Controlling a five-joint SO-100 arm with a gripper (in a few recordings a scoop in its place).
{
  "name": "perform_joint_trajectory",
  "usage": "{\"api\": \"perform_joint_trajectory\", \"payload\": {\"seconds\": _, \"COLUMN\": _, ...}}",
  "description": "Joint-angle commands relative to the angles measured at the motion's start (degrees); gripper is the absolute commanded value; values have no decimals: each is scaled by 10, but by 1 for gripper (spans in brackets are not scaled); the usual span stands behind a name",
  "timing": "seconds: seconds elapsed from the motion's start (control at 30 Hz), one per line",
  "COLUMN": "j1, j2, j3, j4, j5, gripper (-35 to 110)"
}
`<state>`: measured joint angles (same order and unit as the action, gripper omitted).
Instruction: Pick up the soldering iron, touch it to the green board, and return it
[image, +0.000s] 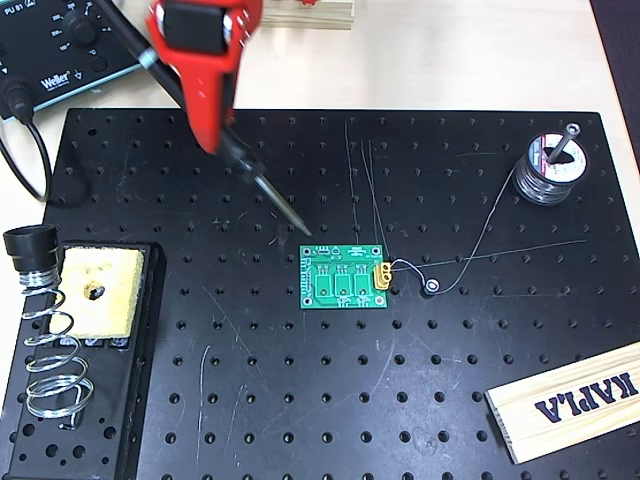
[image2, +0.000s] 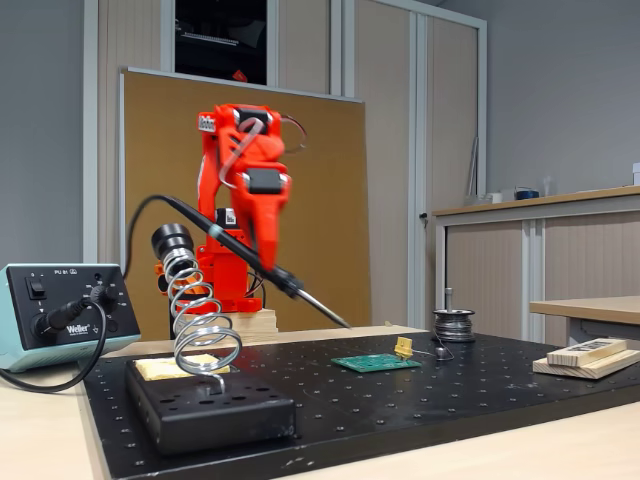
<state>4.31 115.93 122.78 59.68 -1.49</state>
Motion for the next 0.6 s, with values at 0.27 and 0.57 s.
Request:
{"api": "perform_joint_trajectory", "payload": {"seconds": 0.27, "j1": 203, "j2": 62, "j3": -183, "j4": 181, "j5": 49, "gripper": 0}}
{"api": "perform_joint_trajectory", "payload": {"seconds": 0.57, "j1": 301, "j2": -45, "j3": -355, "j4": 260, "j5": 88, "gripper": 0}}
